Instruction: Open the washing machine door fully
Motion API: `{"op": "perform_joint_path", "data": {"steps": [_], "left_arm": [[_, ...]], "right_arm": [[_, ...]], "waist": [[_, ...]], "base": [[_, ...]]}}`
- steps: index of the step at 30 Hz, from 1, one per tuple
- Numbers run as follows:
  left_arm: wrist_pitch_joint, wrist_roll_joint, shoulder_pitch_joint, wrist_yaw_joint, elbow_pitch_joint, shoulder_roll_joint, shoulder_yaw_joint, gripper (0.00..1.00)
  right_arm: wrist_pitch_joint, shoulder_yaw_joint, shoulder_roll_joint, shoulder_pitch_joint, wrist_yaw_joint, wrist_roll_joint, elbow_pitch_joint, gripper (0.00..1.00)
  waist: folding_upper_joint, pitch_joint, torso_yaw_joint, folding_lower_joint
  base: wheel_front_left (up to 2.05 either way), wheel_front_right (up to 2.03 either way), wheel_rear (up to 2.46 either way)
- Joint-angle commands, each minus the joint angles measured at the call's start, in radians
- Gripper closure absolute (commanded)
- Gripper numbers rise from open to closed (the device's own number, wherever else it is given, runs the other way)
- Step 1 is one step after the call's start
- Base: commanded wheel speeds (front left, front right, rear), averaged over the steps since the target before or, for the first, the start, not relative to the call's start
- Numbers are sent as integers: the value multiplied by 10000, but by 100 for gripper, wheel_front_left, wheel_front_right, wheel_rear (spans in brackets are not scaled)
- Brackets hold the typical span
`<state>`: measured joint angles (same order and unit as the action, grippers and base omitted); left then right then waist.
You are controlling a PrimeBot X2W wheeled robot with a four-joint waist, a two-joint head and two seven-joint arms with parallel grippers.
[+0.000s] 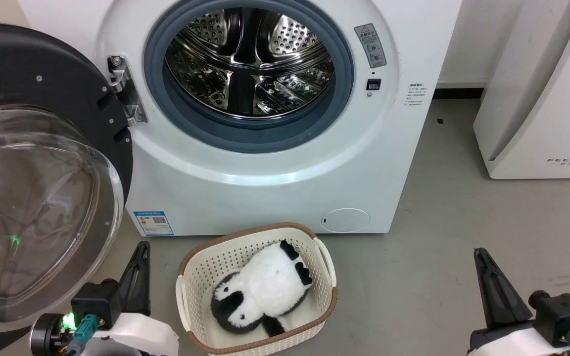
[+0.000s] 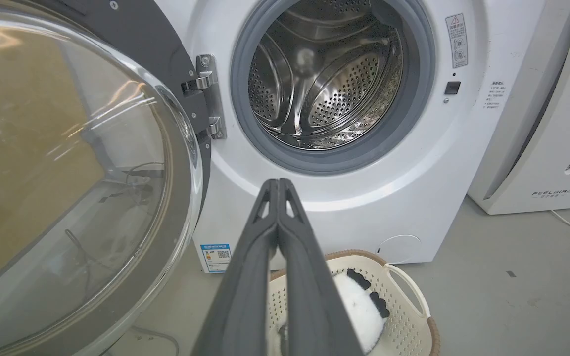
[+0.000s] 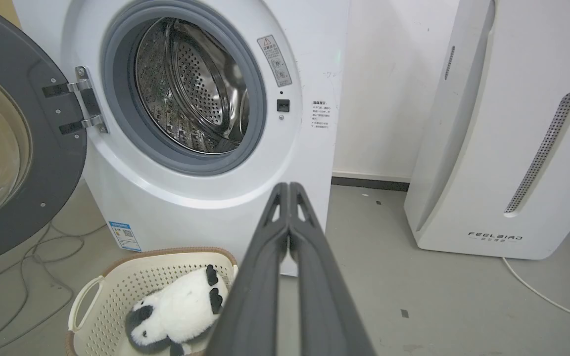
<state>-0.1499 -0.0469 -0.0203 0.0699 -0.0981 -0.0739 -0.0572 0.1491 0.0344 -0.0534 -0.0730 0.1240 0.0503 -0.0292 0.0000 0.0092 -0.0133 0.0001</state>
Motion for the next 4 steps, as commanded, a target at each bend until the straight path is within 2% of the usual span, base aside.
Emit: {"op": "perform_joint_path", "data": {"steps": [1, 4], "left_arm": [[70, 58, 92, -72, 77, 55, 22, 100], [133, 76, 96, -99, 117, 63, 46, 100]], "right_arm": [[-82, -27, 14, 193, 29, -77, 43, 100], [-143, -41, 15, 216, 31, -96, 54, 100]], "waist": [[0, -2, 3, -1], [0, -6, 9, -1]], "base": [[0, 0, 0], [0, 0, 0]]}}
